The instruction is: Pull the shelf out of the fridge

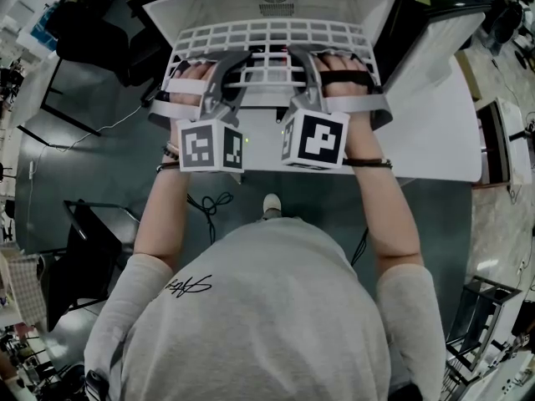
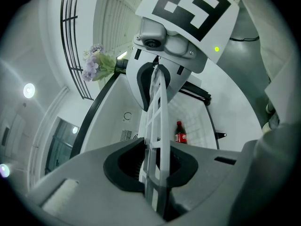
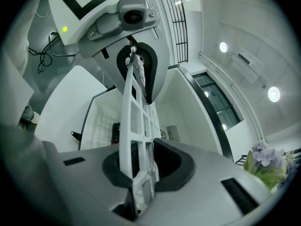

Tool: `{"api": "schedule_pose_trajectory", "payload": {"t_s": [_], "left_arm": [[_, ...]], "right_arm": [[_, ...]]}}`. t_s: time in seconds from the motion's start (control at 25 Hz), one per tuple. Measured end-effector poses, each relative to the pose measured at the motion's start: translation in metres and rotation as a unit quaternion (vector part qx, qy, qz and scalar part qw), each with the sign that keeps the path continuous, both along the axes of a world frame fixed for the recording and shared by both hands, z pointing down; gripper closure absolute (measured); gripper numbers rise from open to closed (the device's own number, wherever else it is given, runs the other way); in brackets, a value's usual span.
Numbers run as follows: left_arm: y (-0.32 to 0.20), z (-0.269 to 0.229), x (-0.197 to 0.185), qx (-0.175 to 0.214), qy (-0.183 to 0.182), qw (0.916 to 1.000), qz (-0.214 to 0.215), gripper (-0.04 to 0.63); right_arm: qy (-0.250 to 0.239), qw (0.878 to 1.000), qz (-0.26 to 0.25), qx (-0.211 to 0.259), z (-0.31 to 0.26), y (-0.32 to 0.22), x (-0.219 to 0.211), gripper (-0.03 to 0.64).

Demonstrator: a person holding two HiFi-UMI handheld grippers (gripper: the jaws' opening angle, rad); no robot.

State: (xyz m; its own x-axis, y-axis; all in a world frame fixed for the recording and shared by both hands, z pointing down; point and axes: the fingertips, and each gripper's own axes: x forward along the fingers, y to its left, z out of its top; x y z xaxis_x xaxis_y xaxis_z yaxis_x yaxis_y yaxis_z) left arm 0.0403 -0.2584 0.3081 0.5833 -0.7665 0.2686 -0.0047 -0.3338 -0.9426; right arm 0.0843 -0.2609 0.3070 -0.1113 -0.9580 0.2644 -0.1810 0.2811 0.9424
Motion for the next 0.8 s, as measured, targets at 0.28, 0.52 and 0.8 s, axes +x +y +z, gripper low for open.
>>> {"api": "schedule_pose_trajectory", "payload": {"t_s": [0.28,0.52,0.8], "left_arm": [[0.003,-0.001,-0.001,0.002,0.0,1.0,-0.001,0.548],[0.006,-0.001,-0.002,0.003,0.0,1.0,-0.003,0.548],[0.011,-0.001,-0.001,0.005,0.0,1.0,-0.004,0.548]], "right_arm": [[0.001,1.0,-0.002,0.0,-0.001,0.003,-0.001,0.566],[0.0,1.0,-0.004,-0.001,0.0,0.007,-0.002,0.567],[0.001,1.0,-0.007,0.0,-0.001,0.011,-0.001,0.567]]}}
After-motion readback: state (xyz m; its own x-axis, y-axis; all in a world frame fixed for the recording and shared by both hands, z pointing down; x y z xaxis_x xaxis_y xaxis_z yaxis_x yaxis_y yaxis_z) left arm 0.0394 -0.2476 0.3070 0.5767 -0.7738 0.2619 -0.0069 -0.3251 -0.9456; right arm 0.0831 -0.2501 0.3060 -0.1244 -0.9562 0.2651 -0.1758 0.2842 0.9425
